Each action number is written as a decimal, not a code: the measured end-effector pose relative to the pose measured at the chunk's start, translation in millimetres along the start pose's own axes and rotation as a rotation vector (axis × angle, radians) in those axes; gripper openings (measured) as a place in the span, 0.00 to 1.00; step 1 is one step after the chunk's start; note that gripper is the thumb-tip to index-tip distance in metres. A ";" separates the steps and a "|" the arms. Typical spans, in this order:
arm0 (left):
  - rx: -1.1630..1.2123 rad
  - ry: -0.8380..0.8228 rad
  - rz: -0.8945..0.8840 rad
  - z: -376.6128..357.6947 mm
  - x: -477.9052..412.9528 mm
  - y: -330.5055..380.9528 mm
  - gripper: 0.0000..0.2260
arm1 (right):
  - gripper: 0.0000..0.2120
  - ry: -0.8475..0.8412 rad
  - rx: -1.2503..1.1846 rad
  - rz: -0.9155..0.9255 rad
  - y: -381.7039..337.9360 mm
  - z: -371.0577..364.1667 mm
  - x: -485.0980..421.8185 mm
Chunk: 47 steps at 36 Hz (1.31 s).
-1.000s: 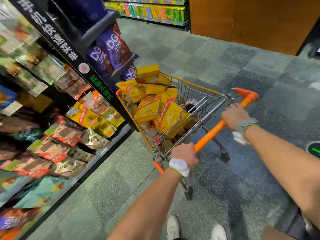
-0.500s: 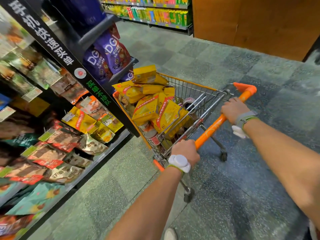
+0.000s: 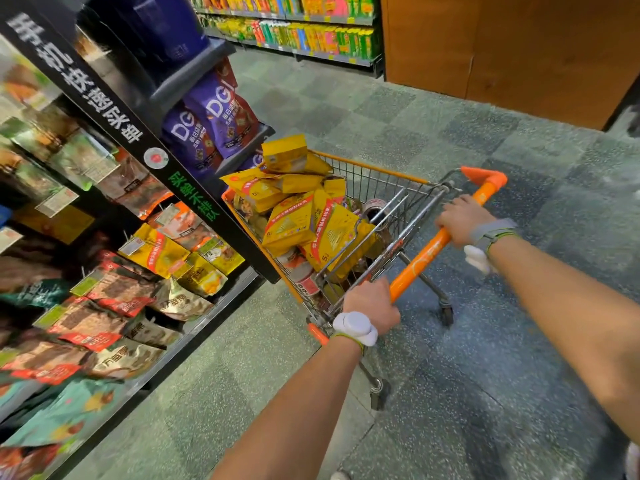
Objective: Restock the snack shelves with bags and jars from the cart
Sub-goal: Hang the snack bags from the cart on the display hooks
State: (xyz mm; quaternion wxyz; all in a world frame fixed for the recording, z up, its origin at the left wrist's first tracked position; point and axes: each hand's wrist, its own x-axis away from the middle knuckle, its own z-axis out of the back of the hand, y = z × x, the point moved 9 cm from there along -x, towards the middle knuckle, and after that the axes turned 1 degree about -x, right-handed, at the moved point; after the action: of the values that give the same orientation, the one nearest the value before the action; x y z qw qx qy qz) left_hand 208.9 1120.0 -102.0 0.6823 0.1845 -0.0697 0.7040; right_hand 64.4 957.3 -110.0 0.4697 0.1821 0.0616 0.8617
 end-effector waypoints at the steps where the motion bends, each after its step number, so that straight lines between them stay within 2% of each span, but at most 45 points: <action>1: 0.037 0.006 -0.010 1.3 1.0 -2.0 0.12 | 0.10 -0.031 -0.085 0.008 -0.6 1.6 -1.2; 3: 0.134 0.047 -0.042 3.6 6.3 -8.1 0.15 | 0.14 -0.087 -0.321 0.019 -7.0 6.3 -1.5; 5: 0.174 0.072 -0.082 6.6 15.6 -12.8 0.23 | 0.19 -0.119 -0.659 0.012 -15.5 12.8 0.3; 8: 0.239 0.146 -0.056 30.1 21.9 -51.4 0.25 | 0.19 0.036 -1.074 -0.038 -33.4 52.6 -2.3; 11: 0.340 0.197 0.025 64.9 20.4 -109.7 0.22 | 0.15 0.173 -1.341 -0.117 -67.5 95.7 -7.7; 14: 0.394 0.213 0.086 86.8 14.4 -165.9 0.14 | 0.12 0.126 -1.550 -0.185 -116.3 119.1 -25.5; 17: 0.389 0.190 0.125 101.3 7.7 -218.8 0.15 | 0.08 -0.014 -1.628 -0.237 -164.1 126.1 -54.3; 24: 0.440 0.060 0.030 110.4 -20.8 -323.9 0.14 | 0.05 -0.058 -1.475 -0.363 -219.2 141.9 -106.9; 28: 0.396 -0.050 -0.013 113.1 -31.5 -367.2 0.12 | 0.07 -0.155 -1.296 -0.322 -247.6 151.9 -127.0; 31: 0.354 -0.107 -0.019 111.4 -42.6 -388.8 0.13 | 0.03 -0.201 -1.177 -0.329 -251.2 148.8 -138.8; 37: 0.322 -0.177 -0.061 119.5 -89.7 -398.1 0.20 | 0.06 -0.290 -1.100 -0.429 -243.3 138.1 -169.3; 41: 0.301 -0.226 -0.063 115.1 -132.0 -389.6 0.17 | 0.16 -0.282 -0.960 -0.478 -231.8 119.2 -201.9; 44: 0.336 -0.240 -0.050 117.8 -156.8 -382.6 0.17 | 0.23 -0.295 -0.980 -0.530 -227.9 92.7 -231.6; 47: 0.334 -0.256 -0.010 92.1 -207.2 -385.3 0.22 | 0.42 -0.341 -1.010 -0.675 -224.6 59.7 -257.7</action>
State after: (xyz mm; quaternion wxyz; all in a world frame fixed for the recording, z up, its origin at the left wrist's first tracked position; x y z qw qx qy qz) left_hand 604.3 916.9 -149.8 0.6311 0.3833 -0.0372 0.6734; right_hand 390.2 862.9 -182.9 0.7471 0.0434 -0.3744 0.5475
